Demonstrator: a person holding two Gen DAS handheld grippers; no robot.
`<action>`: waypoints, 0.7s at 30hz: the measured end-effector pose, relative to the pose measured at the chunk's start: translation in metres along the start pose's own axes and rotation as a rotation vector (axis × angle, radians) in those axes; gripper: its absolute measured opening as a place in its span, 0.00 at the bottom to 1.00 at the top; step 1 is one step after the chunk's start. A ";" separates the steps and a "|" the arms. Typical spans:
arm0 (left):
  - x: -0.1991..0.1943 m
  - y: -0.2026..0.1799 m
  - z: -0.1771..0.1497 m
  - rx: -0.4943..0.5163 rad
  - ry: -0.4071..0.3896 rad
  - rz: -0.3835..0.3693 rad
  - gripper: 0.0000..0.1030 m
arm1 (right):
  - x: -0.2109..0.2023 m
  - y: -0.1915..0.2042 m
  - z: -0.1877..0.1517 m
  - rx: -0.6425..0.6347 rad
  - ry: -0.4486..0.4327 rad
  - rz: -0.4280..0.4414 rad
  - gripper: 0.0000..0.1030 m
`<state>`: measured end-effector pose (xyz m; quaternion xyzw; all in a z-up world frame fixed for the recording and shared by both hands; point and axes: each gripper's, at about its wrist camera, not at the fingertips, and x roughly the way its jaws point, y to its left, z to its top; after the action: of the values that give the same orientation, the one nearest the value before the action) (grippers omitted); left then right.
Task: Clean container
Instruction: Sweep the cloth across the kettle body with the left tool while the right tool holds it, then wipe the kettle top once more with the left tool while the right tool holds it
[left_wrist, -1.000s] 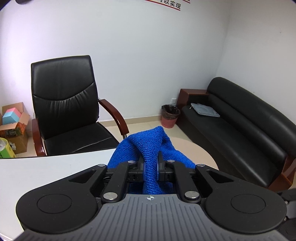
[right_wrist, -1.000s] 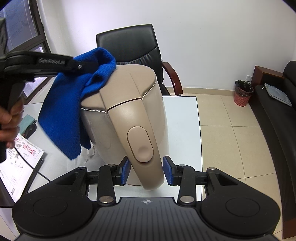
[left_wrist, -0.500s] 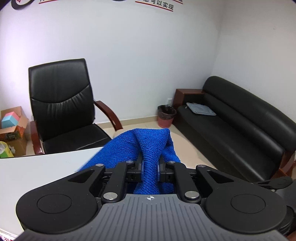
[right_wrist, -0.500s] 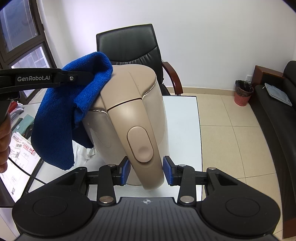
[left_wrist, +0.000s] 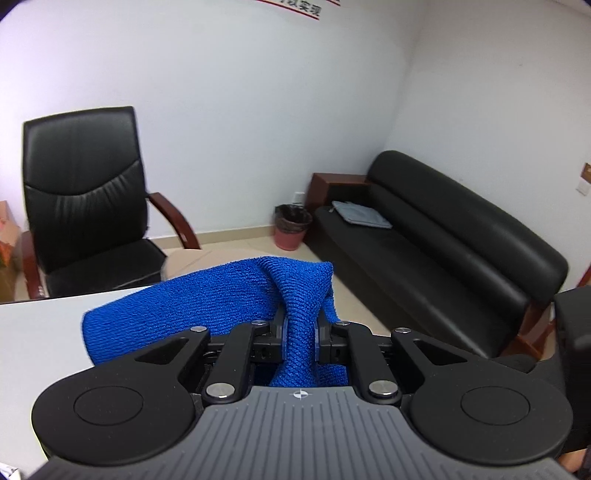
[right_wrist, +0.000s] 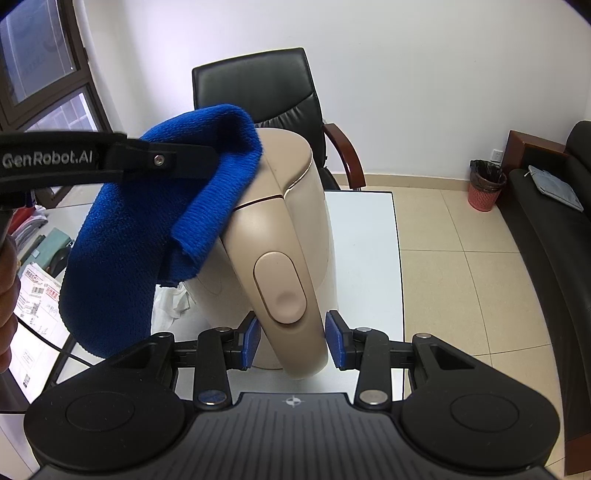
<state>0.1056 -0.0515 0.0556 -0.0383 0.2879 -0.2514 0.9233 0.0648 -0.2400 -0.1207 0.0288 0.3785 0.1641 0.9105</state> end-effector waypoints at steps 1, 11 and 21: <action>0.002 -0.003 0.000 0.009 0.002 -0.008 0.12 | 0.000 0.000 0.000 -0.001 0.000 0.000 0.39; 0.028 -0.014 0.008 0.052 0.024 -0.061 0.12 | -0.001 0.000 -0.001 0.000 0.002 0.000 0.39; 0.056 -0.004 0.021 0.045 0.037 -0.060 0.11 | -0.003 0.000 -0.003 0.000 0.003 0.002 0.39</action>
<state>0.1548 -0.0835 0.0451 -0.0213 0.2979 -0.2863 0.9104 0.0604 -0.2410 -0.1209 0.0291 0.3799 0.1649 0.9097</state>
